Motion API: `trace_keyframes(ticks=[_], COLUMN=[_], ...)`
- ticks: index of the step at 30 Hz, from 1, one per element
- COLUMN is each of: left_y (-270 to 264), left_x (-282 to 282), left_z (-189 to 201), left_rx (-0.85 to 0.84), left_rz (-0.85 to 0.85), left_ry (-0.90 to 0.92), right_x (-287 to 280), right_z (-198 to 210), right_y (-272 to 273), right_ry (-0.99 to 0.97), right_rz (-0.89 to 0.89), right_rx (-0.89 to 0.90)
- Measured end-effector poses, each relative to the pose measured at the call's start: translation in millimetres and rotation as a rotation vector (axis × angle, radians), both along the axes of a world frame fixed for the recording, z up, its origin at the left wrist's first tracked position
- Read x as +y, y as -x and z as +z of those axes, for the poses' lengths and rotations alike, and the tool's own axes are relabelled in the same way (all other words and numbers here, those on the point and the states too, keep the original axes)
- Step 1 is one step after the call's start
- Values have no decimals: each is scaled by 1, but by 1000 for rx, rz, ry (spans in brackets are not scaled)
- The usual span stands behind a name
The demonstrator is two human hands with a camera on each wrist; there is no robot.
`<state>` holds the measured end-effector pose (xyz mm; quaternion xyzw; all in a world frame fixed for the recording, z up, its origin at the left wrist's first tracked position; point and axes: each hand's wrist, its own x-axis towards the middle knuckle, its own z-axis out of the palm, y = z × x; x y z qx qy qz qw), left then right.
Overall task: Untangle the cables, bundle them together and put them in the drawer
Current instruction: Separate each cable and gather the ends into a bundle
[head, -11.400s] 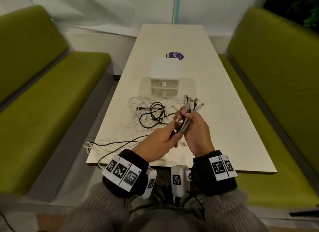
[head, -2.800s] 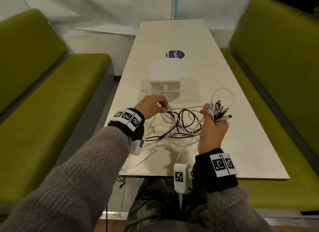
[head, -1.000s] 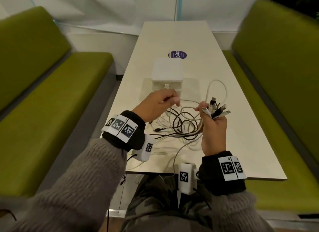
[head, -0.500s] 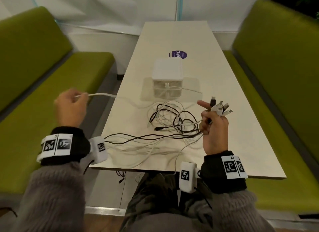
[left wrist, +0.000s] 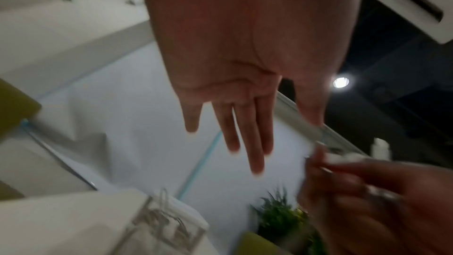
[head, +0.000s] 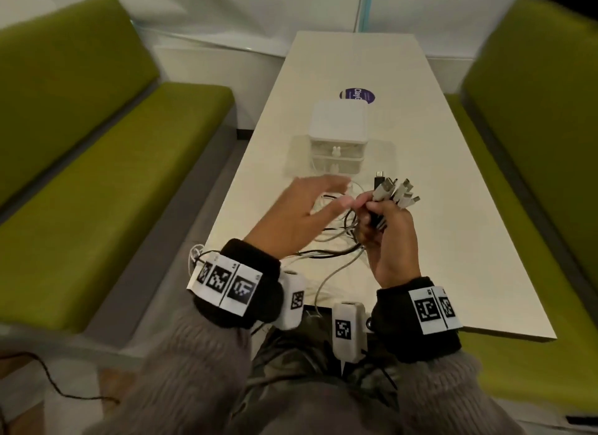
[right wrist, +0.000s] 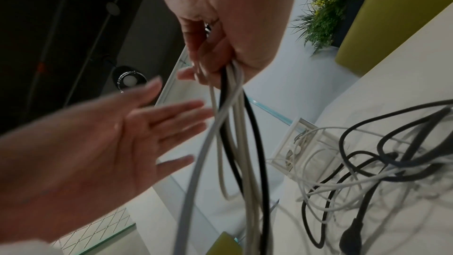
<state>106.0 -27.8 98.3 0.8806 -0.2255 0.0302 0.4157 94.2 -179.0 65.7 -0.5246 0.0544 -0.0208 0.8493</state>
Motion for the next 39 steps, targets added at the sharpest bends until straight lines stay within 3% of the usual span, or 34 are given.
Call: trace_keyframes(ticks=[3, 9, 12, 15, 19, 22, 28, 32, 36, 39], left_y=[9, 16, 18, 20, 18, 17, 8, -7, -26, -27], left_x=[-24, -32, -34, -34, -26, -2, 82, 139, 155, 151], left_z=[-20, -41, -41, -44, -47, -51, -69, -68, -49, -36], left_rx=[183, 162, 234, 213, 161, 144, 304, 453, 557, 729], left_rz=[-145, -77, -97, -130, -45, 40, 141, 178, 185, 73], left_ry=[-20, 142, 187, 73, -35, -278, -483, -608, -705, -736], right_x=[-3, 1, 5, 6, 5, -4, -36, -43, -31, -35], right_z=[1, -2, -6, -5, -6, -2, 1, 1, 1, 3], right_y=[4, 5, 4, 3, 4, 4, 2, 4, 4, 3], right_ry=[30, 105, 195, 116, -163, -269, -285, -240, -170, -177], right_rz=[5, -41, -66, -111, -79, -178, -412, -451, -414, -449], right_rx=[-36, -89, -102, -74, -23, -8, 4, -43, -72, -62])
